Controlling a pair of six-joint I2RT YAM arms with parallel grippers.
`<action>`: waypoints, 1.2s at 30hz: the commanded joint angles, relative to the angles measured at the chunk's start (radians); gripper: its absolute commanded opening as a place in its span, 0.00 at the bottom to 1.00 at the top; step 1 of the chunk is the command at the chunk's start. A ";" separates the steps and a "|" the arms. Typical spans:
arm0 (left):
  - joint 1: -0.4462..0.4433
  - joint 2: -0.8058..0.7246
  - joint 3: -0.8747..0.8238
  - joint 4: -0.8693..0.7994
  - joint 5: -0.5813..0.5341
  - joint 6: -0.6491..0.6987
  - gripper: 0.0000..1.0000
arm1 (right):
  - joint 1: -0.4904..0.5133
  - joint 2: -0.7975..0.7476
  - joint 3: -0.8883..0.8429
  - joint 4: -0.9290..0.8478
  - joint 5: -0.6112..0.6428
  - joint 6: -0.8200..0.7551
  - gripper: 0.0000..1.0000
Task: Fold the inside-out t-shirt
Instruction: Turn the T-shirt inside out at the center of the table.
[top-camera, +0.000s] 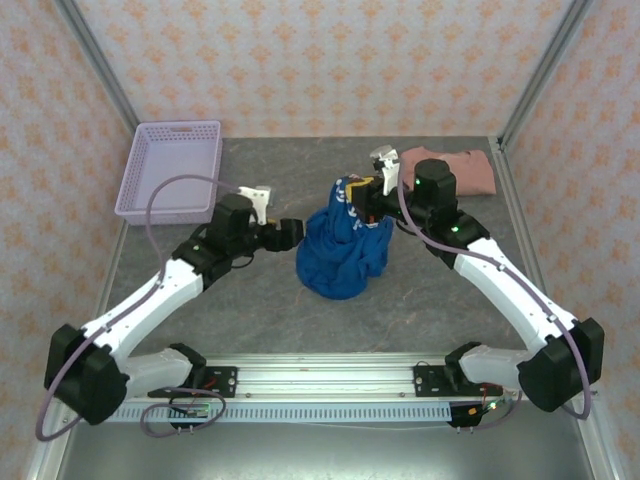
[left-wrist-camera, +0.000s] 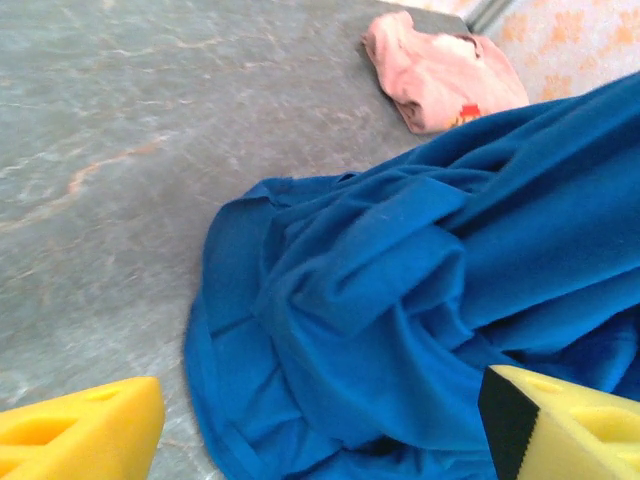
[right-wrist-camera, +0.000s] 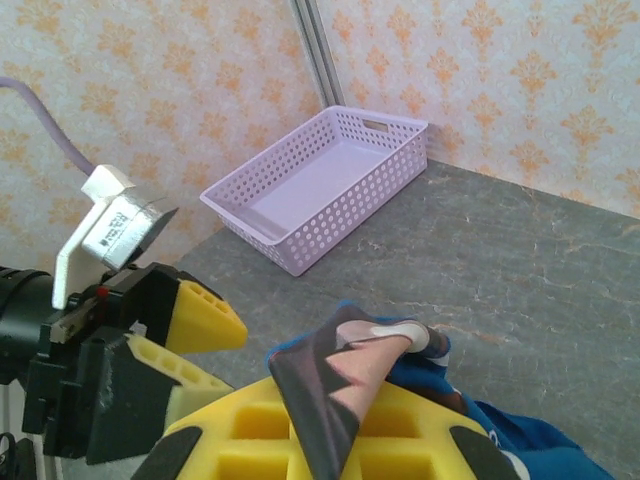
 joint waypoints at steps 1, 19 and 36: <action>-0.020 0.119 0.098 0.050 0.062 0.060 0.79 | -0.006 -0.016 0.034 0.083 -0.041 0.001 0.00; 0.205 0.242 0.040 -0.020 -0.124 -0.046 0.00 | -0.074 -0.182 0.020 0.046 0.049 0.028 0.00; 0.127 0.094 -0.098 0.079 -0.081 0.006 0.65 | -0.071 -0.143 -0.229 0.031 -0.092 0.086 0.00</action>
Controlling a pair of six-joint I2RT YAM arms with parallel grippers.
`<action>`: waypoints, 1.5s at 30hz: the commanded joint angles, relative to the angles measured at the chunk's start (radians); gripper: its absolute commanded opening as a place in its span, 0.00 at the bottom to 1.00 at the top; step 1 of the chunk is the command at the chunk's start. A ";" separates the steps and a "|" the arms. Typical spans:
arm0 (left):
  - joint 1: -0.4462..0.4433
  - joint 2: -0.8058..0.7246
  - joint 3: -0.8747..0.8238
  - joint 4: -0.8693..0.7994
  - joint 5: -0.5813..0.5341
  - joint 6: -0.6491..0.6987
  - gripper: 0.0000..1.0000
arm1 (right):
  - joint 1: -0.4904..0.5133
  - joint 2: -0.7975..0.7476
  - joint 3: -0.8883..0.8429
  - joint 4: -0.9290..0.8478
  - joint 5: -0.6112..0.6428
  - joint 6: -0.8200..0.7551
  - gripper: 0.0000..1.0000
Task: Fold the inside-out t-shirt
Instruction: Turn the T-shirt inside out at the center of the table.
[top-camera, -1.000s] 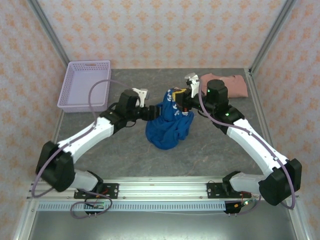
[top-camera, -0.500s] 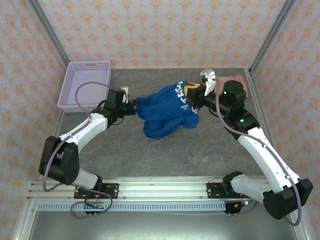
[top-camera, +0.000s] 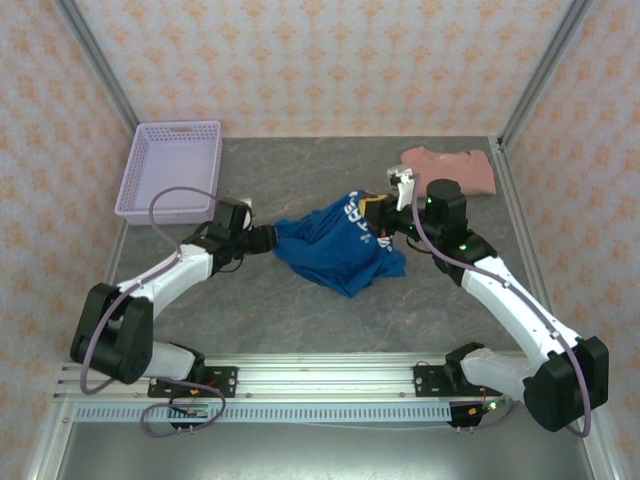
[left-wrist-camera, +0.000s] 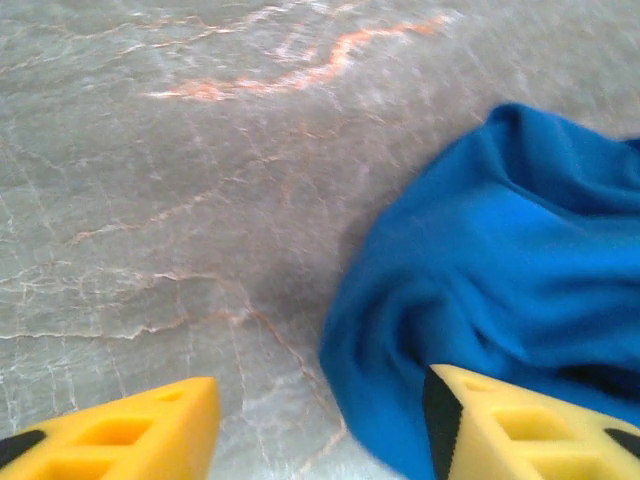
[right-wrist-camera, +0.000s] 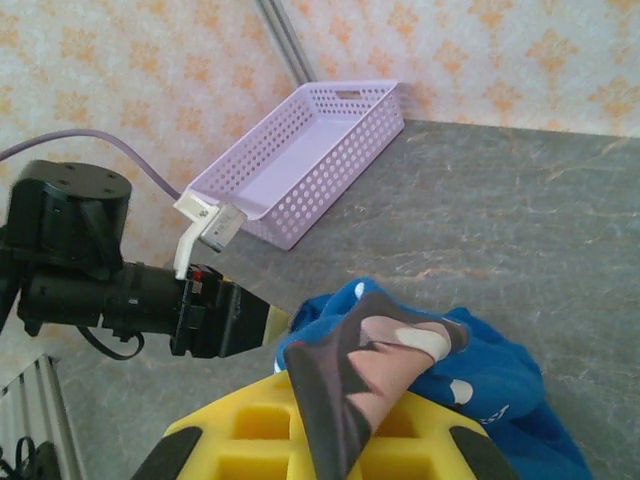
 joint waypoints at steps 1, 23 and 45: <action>-0.077 -0.078 0.026 0.073 0.009 0.059 0.68 | -0.001 -0.042 -0.043 -0.043 -0.057 -0.025 0.00; -0.180 0.330 0.527 -0.176 0.191 0.169 0.03 | 0.043 -0.245 -0.345 -0.235 0.305 0.175 0.00; -0.038 -0.151 0.414 0.199 0.587 -0.031 0.00 | 0.146 -0.268 -0.274 0.046 0.269 -0.021 0.73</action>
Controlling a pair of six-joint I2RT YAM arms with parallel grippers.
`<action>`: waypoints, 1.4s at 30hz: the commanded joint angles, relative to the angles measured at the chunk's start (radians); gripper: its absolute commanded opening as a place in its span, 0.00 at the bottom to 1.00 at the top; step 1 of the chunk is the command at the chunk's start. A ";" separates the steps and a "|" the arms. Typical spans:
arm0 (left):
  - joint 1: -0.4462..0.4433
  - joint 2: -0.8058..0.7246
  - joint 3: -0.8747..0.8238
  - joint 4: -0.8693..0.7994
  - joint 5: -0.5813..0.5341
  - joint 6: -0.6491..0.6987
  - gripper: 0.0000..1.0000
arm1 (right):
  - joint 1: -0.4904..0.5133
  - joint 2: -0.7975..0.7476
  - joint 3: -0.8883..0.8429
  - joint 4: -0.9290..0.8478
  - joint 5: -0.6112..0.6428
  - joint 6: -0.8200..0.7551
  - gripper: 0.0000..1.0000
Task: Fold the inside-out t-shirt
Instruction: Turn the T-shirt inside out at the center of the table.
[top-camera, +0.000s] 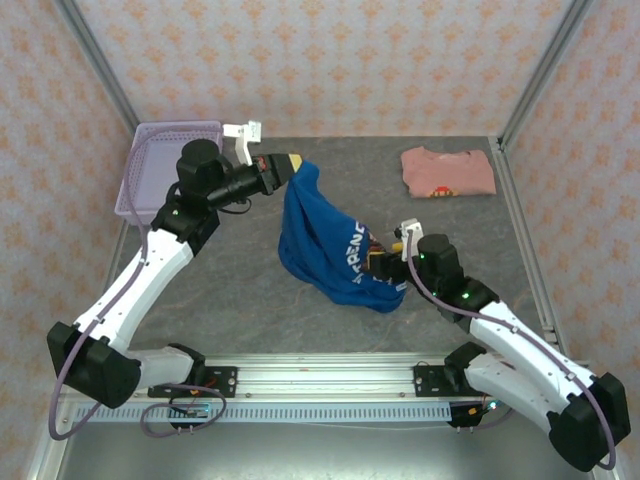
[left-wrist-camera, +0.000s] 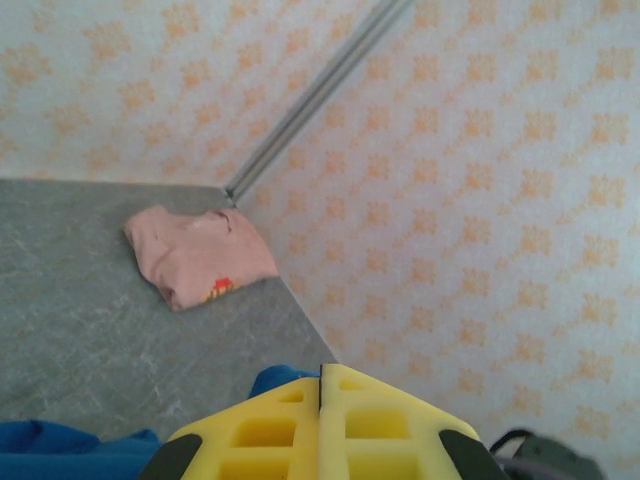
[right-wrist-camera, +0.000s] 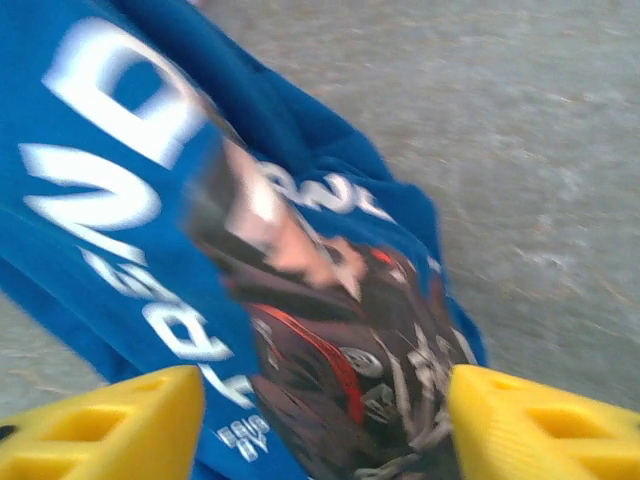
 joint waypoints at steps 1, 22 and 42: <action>-0.001 -0.065 -0.034 -0.006 0.087 0.200 0.00 | 0.004 0.032 0.082 0.228 -0.187 0.027 0.73; 0.000 -0.402 -0.559 -0.228 -0.408 0.232 0.00 | 0.398 0.519 0.076 0.290 -0.182 0.234 0.29; -0.001 -0.482 -0.676 -0.205 -0.420 0.193 0.00 | 0.279 0.932 0.560 0.063 0.059 0.072 0.58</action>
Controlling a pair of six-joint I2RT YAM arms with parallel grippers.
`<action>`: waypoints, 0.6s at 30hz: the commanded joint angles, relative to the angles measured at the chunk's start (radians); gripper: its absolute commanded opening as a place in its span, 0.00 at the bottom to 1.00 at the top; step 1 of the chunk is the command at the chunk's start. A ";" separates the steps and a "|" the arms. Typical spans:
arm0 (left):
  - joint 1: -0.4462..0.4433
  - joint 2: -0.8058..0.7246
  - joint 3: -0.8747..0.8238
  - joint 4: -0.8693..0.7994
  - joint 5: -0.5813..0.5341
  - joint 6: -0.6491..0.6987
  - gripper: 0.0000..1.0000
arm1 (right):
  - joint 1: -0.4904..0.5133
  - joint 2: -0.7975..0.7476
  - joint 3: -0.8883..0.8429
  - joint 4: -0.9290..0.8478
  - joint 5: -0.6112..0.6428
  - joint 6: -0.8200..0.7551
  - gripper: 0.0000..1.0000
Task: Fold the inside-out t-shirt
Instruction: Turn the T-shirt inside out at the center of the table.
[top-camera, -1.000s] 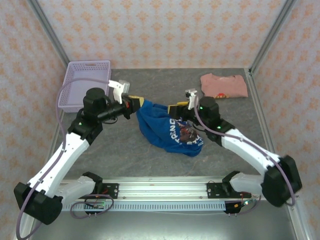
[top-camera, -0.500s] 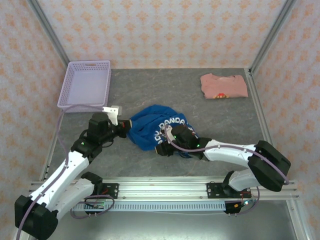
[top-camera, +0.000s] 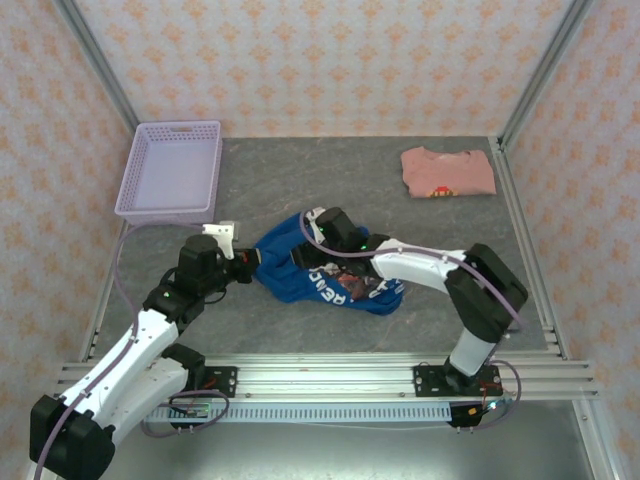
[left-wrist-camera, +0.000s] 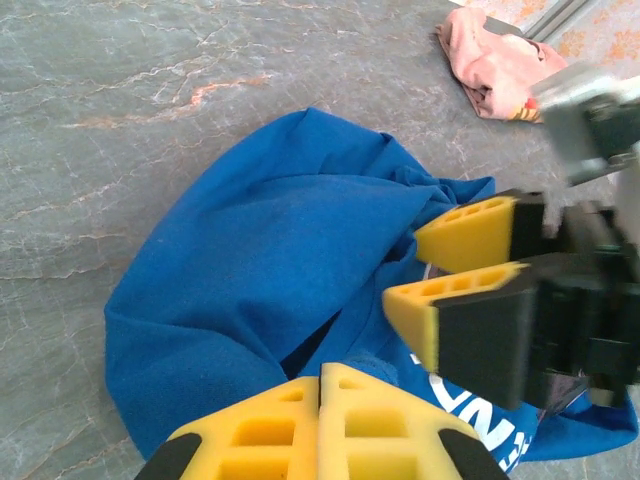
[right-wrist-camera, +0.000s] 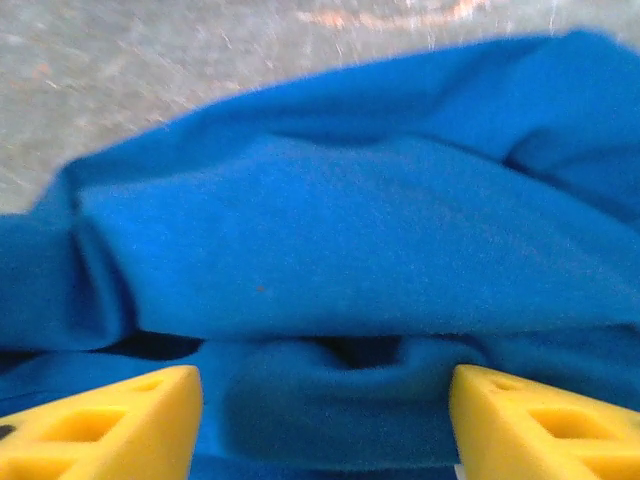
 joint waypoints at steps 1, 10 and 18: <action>-0.001 -0.014 0.019 0.000 -0.024 0.010 0.00 | 0.003 0.042 0.056 -0.039 0.026 -0.005 0.50; -0.001 -0.007 0.035 0.047 -0.021 0.001 0.00 | -0.093 -0.119 0.057 0.020 -0.016 0.053 0.00; 0.004 0.104 0.346 0.115 -0.123 0.018 0.00 | -0.267 -0.369 0.219 -0.013 -0.057 0.023 0.00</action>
